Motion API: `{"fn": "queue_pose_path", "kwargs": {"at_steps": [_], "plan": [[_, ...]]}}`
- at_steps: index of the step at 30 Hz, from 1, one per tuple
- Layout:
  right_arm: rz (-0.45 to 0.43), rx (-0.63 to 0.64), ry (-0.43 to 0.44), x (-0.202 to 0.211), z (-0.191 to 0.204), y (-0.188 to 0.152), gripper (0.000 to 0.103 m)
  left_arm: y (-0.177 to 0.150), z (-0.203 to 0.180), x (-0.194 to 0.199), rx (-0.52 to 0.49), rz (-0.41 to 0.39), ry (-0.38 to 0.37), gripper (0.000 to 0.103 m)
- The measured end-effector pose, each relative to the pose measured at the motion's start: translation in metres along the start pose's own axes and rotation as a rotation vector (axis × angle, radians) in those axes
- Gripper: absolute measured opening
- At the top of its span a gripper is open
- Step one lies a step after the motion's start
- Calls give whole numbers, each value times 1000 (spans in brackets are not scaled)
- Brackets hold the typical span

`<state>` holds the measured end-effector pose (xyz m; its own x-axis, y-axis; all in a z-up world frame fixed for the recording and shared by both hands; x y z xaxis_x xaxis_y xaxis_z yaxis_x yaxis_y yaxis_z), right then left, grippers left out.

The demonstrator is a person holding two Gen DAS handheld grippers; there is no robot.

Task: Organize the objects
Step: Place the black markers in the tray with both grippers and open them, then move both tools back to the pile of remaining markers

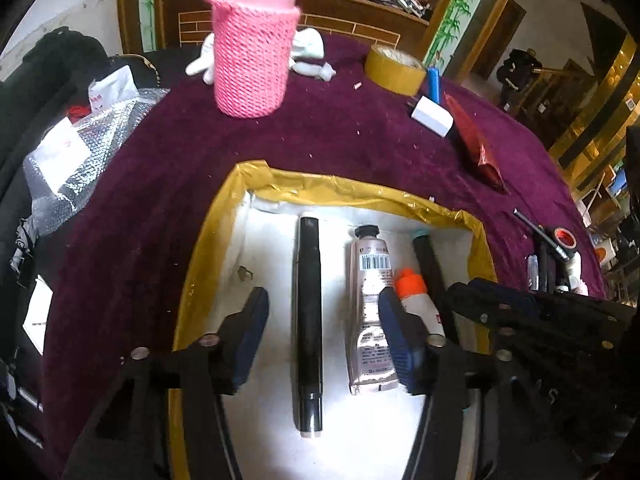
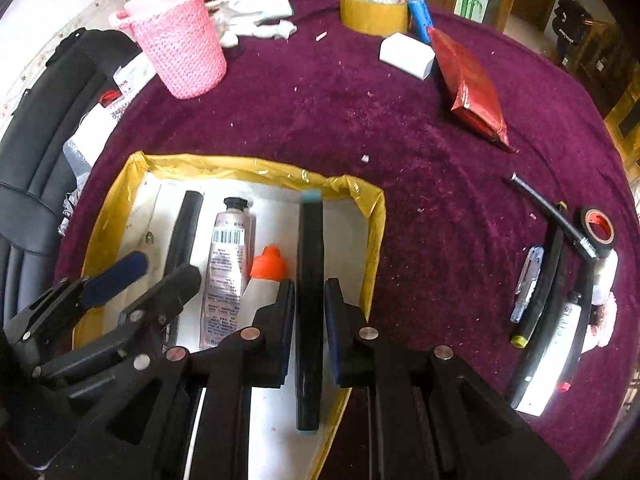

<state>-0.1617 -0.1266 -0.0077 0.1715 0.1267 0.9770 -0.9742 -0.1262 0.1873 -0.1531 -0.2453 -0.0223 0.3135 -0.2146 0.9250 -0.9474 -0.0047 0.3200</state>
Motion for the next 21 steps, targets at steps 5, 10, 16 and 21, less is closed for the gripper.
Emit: {"fn": "queue_pose_path", "kwargs": {"at_steps": [5,10,16,21], "plan": [[-28,-6,21,14,-3,-2,13,-1,5,14,31,-16,16,53],[-43,-28,43,27,-9,-8,13,-8,7,30,54,-37,51,53],[-49,-43,54,38,-15,-22,13,-18,-1,52,49,-82,86,54],[-53,-58,55,45,-21,-34,13,-27,-14,72,30,-114,86,54]]}}
Point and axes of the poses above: each gripper's, at about its wrist camera, not at the fingertips, and x roughly against the way its jaws point, z to its left, y to its top, the point moved 6 cm from there along -x, roughly the way its jaws point, and after that the axes turned 10 degrees about z, right-handed, at the moved point
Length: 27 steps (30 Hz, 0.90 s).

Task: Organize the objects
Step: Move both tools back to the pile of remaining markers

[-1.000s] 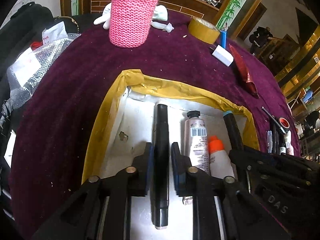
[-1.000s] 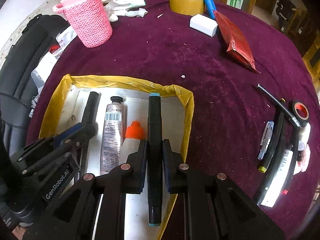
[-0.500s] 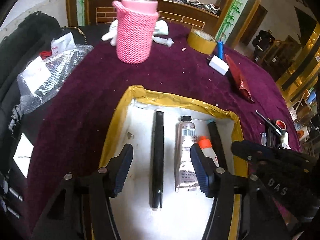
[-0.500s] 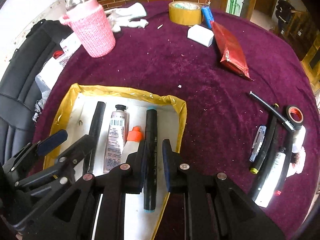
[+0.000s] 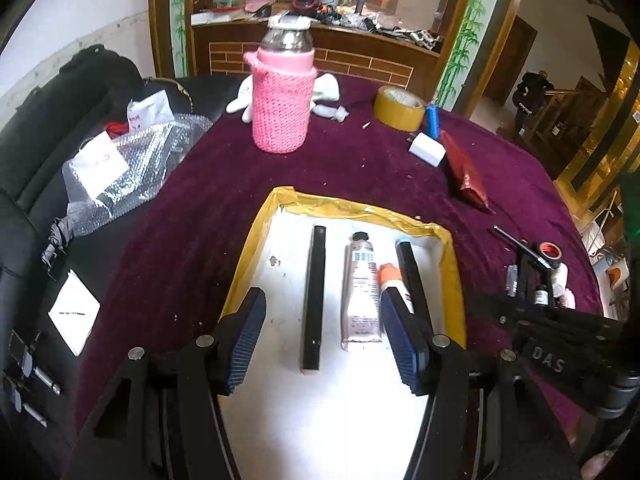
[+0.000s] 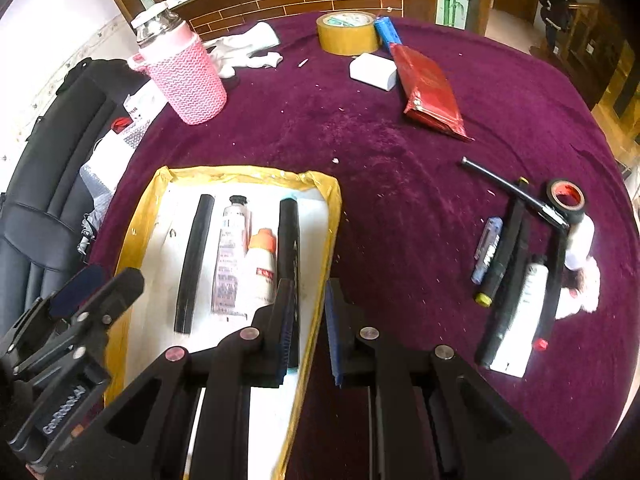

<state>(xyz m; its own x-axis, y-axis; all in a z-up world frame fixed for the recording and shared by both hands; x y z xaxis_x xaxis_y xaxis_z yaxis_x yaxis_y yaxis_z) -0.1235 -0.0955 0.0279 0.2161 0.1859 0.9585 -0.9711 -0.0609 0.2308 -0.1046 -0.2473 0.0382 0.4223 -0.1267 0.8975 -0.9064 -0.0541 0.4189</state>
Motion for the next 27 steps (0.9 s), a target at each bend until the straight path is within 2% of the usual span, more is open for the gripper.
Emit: {"fn": "queue_pose_path", "kwargs": {"at_steps": [9,15,19,27], "plan": [[-23,-49,16,18,-20,-27,13,-10,-11,23,-19,-25,-24,56],[-26,-132,16,23,-61,-55,13,-18,-24,25,-33,-15,-38,56],[-23,-221,22,24,-105,-80,13,-23,-38,27,-46,-6,-55,56],[-15,-477,9,28,-229,-134,13,-36,-90,17,-95,44,-99,55]]}}
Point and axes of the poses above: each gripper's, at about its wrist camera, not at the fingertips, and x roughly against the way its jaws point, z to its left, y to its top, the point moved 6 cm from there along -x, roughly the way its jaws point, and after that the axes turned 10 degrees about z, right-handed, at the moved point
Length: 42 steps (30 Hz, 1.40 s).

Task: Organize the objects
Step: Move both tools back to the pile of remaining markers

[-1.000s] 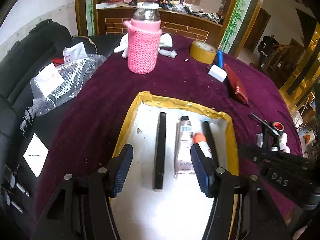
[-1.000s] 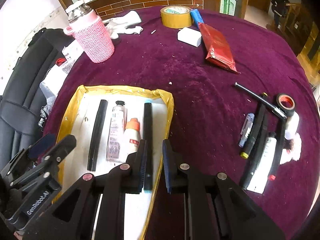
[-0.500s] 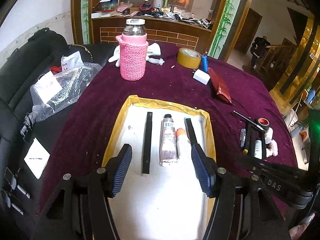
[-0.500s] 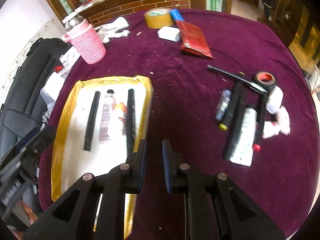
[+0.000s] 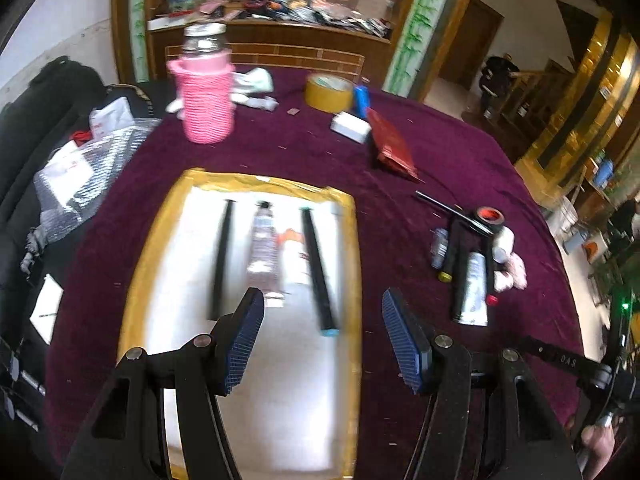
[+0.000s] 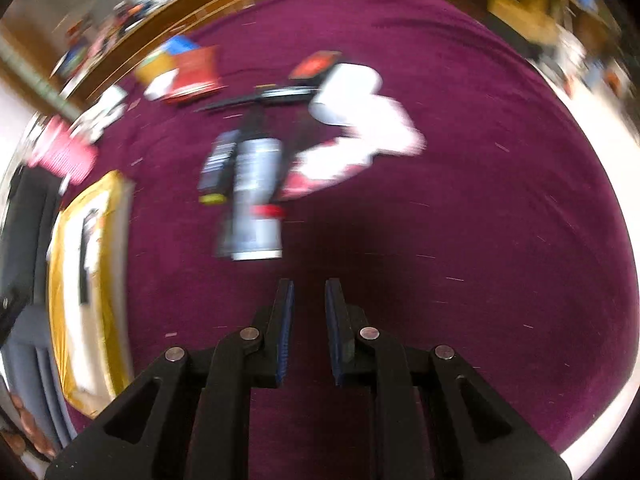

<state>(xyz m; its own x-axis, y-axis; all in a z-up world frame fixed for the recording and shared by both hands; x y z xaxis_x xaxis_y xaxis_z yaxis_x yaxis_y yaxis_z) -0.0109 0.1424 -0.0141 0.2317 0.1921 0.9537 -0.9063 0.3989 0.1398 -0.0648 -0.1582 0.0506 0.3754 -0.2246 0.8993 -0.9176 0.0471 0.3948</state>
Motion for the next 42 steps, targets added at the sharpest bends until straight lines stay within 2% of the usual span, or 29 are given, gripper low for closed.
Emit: {"fn": "queue_pose_path", "kwargs": {"at_steps": [3,8,10,12,17,23,24,26,28,29,30,31,33,36,38,40,42], "plan": [[9,-74,10,2,-36,2,13,-3,-29,-10,-35,32,-36,55],[-10,-76,1,15,-64,9,13,-8,-84,-39,-89,115,-92,55],[-8,-77,12,17,-72,12,13,-2,-102,-49,-111,134,-114,55],[-5,-78,22,17,-80,14,13,11,-121,-57,-146,121,-126,55],[22,-83,45,9,-102,18,14,52,-154,-87,-244,83,-82,55],[54,-46,77,1,-116,17,14,84,-161,-153,-203,143,26,55],[60,-27,73,2,-115,17,14,85,-163,-163,-194,163,21,55],[54,7,59,5,-115,20,14,78,-172,-177,-201,224,-15,53],[43,40,53,9,-114,23,14,64,-189,-174,-271,214,-23,48],[35,59,49,12,-113,26,14,57,-196,-172,-291,224,-52,42],[32,68,47,13,-112,28,14,47,-201,-169,-274,260,-117,39],[28,81,47,14,-111,31,14,39,-203,-167,-254,290,-168,28],[23,107,53,15,-108,37,14,20,-209,-157,-252,316,-215,25],[35,121,70,11,-105,43,14,0,-210,-146,-283,319,-210,25],[43,122,74,7,-106,45,15,-2,-203,-140,-282,295,-168,25],[51,119,79,4,-109,47,17,5,-191,-138,-245,267,-147,25],[63,121,81,-1,-108,50,18,14,-176,-140,-182,268,-165,25]]}}
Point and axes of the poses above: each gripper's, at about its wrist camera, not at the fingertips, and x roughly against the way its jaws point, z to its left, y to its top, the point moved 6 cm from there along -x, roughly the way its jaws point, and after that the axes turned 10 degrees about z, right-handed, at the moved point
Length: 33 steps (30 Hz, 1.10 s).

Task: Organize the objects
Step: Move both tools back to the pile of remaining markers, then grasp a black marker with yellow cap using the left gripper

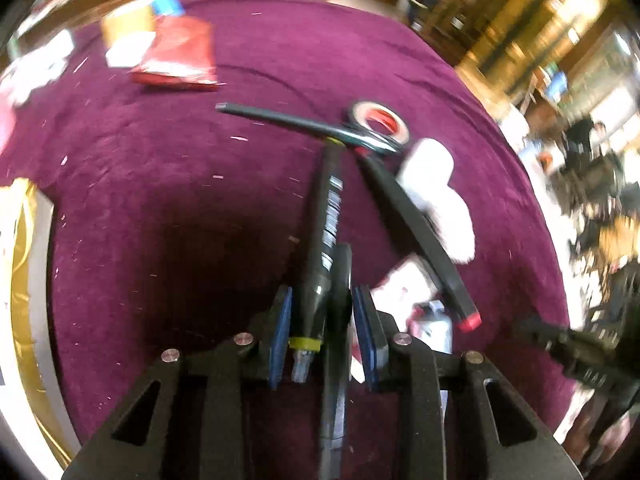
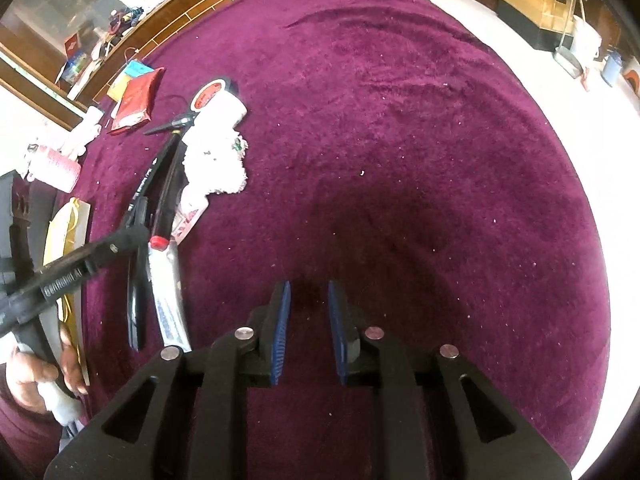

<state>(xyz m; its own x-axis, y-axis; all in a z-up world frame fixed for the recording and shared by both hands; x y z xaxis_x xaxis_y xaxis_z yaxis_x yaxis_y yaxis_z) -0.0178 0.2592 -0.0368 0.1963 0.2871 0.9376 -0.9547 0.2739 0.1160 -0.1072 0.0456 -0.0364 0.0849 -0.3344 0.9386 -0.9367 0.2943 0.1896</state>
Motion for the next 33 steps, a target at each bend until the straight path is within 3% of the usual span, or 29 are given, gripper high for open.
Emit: {"fn": "queue_pose_path", "kwargs": {"at_steps": [3,9,15,16,22,25,28,33], "plan": [[6,10,1,-2,0,0,18,9,14,3,41,-15,-28,26],[6,11,5,-5,-1,1,19,28,7,-6,-19,-14,49,26],[1,23,6,-5,-2,0,21,46,-4,-24,-129,-4,197,25],[0,23,9,-5,-2,0,21,46,-3,-25,-144,-3,232,20],[-11,33,-5,-5,0,0,22,43,-8,-25,-185,-41,313,16],[-17,46,-18,-5,5,0,30,42,-12,-25,-228,-57,361,16],[-18,58,-45,-7,9,-1,34,42,-5,-23,-163,-42,287,11],[-2,39,-52,-6,10,3,34,35,10,-1,-86,-96,200,11]]}}
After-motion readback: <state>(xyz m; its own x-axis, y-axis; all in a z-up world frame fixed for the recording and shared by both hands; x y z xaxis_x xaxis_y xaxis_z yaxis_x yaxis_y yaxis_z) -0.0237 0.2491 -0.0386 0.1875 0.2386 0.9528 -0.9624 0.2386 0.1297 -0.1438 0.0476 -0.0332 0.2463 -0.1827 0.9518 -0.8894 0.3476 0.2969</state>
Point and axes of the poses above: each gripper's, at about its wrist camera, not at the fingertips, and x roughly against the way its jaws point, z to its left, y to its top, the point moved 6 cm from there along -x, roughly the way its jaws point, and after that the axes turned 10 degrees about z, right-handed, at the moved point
